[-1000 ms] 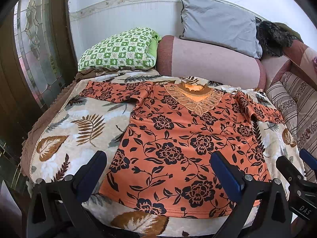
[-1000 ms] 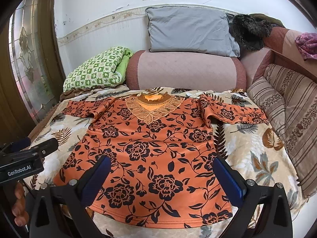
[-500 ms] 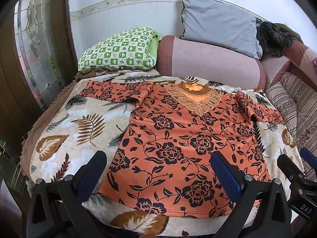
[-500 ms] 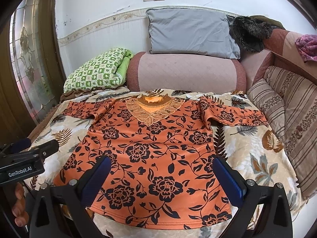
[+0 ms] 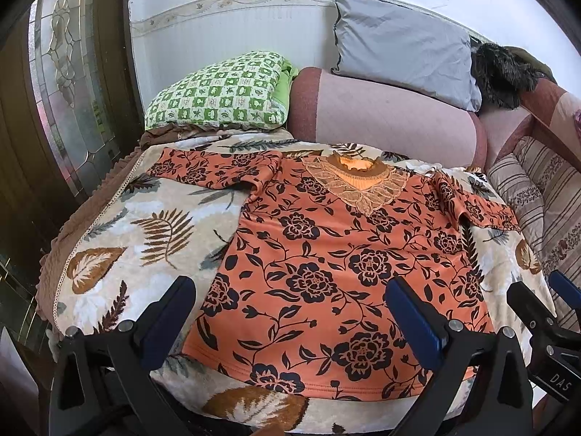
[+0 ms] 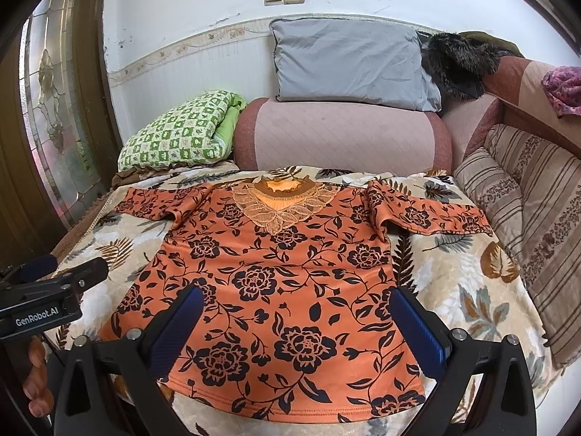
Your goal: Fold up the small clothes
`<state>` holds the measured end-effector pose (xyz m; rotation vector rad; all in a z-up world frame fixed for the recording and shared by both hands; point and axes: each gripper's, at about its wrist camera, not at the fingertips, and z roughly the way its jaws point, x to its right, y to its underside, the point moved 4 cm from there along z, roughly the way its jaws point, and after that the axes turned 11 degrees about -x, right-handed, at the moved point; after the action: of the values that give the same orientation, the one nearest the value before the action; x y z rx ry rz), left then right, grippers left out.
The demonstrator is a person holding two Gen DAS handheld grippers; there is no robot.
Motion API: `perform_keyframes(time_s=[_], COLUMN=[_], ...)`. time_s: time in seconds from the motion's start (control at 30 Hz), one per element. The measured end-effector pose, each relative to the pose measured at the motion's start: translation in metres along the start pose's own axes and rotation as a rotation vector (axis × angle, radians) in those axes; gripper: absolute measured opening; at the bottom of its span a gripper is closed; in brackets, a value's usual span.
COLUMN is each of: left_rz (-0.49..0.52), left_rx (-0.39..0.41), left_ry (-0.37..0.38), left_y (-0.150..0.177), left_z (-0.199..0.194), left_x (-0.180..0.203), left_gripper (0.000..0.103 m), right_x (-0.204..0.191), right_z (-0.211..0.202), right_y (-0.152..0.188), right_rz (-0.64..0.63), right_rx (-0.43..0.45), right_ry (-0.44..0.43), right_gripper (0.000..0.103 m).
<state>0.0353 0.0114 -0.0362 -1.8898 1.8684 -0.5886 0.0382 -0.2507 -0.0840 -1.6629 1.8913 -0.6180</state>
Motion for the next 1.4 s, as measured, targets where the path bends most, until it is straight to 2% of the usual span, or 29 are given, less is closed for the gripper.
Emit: perform_keyframes(time_s=[1.17, 1.23, 1.3, 1.4], left_rz=[-0.008, -0.014, -0.049, -0.104], left_rx=[-0.008, -0.023, -0.029, -0.047], left_ry=[0.028, 0.076, 0.123, 0.075], left_y=[-0.004, -0.006, -0.008, -0.007], left_z=[0.000, 0.005, 0.012, 0.028], left_x=[0.003, 0.003, -0.002, -0.011], left_gripper=[0.103, 0.103, 0.103, 0.103], right_x=[0.001, 0.005, 0.011, 0.029], right_z=[0.009, 0.013, 0.019, 0.038], right_y=[-0.002, -0.001, 0.000, 0.006], right_rz=[0.010, 0.027, 0.067, 0.185], right_rx=[-0.003, -0.003, -0.017, -0.075], right_ry=[-0.013, -0.046, -0.141, -0.303], right_gripper=[0.103, 0.103, 0.103, 0.103])
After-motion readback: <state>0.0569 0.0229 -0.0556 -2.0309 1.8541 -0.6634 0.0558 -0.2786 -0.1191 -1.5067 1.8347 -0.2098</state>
